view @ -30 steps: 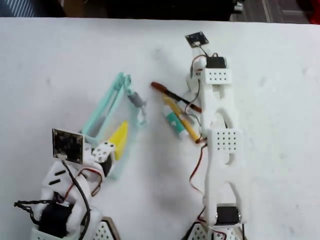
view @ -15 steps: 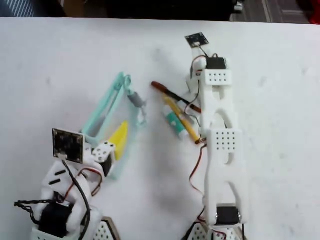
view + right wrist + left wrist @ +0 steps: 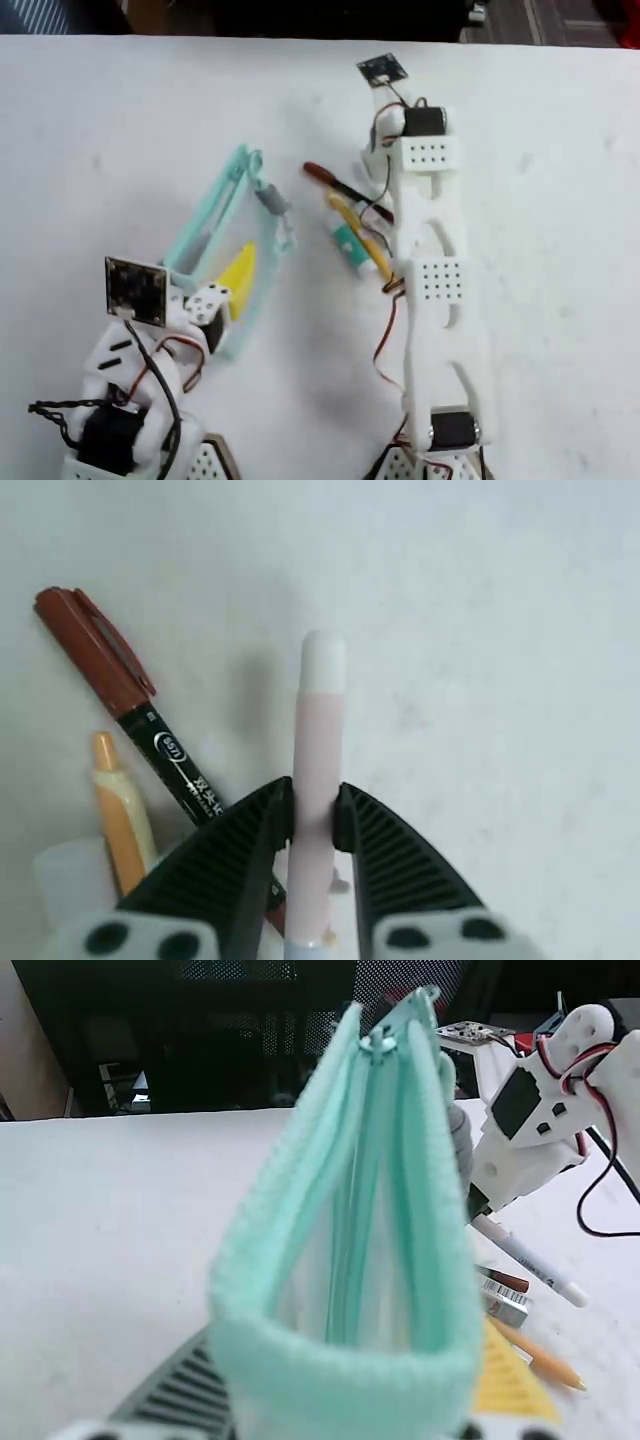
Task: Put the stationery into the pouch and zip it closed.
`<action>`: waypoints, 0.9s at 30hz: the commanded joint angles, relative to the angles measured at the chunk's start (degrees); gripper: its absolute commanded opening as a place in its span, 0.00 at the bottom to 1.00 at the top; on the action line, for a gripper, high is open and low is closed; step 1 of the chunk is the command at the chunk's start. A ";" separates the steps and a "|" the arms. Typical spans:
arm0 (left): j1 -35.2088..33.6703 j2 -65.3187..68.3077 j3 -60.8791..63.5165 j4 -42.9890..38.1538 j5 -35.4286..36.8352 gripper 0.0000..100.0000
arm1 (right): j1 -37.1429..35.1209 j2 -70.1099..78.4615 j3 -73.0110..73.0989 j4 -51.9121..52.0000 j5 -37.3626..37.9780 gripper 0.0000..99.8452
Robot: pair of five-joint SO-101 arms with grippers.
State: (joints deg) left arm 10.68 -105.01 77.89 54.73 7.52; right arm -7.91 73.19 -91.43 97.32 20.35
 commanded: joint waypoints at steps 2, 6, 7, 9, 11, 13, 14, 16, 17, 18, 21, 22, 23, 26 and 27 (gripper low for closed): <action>0.22 0.22 0.26 0.00 0.53 0.21 | 1.89 -3.12 -2.20 1.63 -0.62 0.02; 0.22 0.22 0.35 0.00 0.53 0.21 | 4.09 -7.96 -2.11 1.80 -0.62 0.02; 0.22 0.22 0.35 0.00 0.53 0.21 | 4.62 -9.19 -2.02 1.89 -0.62 0.02; 0.22 0.22 0.35 0.00 0.53 0.21 | 5.14 -11.30 -2.02 1.89 -0.62 0.02; 0.22 0.22 0.35 0.00 0.53 0.21 | 5.23 -13.41 -2.02 1.89 -0.62 0.02; 0.22 0.22 0.35 0.09 0.53 0.21 | 4.97 -15.96 -2.02 1.89 -0.62 0.02; 0.22 0.22 0.35 0.09 0.53 0.21 | 4.97 -17.36 -2.02 1.89 -0.62 0.02; 0.22 0.22 0.35 0.18 0.53 0.21 | 4.97 -20.88 -2.02 1.89 -0.62 0.02; 0.22 0.22 0.35 0.18 0.53 0.21 | 5.05 -22.73 -2.02 1.89 -0.62 0.02; 0.22 0.22 0.35 0.18 0.53 0.21 | 5.23 -24.57 -2.02 1.89 -0.62 0.02; 0.22 0.22 0.35 0.18 0.53 0.21 | 5.41 -29.85 -2.02 1.89 -0.62 0.02; 0.22 0.22 0.35 0.18 0.53 0.21 | 5.41 -31.52 -2.02 1.89 -0.62 0.02; 0.22 0.22 0.35 0.18 0.53 0.21 | 5.41 -33.01 -2.02 1.89 -0.62 0.02; 0.22 0.22 0.35 0.09 0.53 0.21 | 5.41 -37.05 -2.02 1.89 -0.62 0.02; 0.22 0.22 0.35 0.09 0.53 0.21 | 5.41 -38.29 -2.02 1.89 -0.62 0.02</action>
State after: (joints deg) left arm 10.68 -105.01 77.89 54.73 7.52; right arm -2.99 41.54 -91.60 97.67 20.26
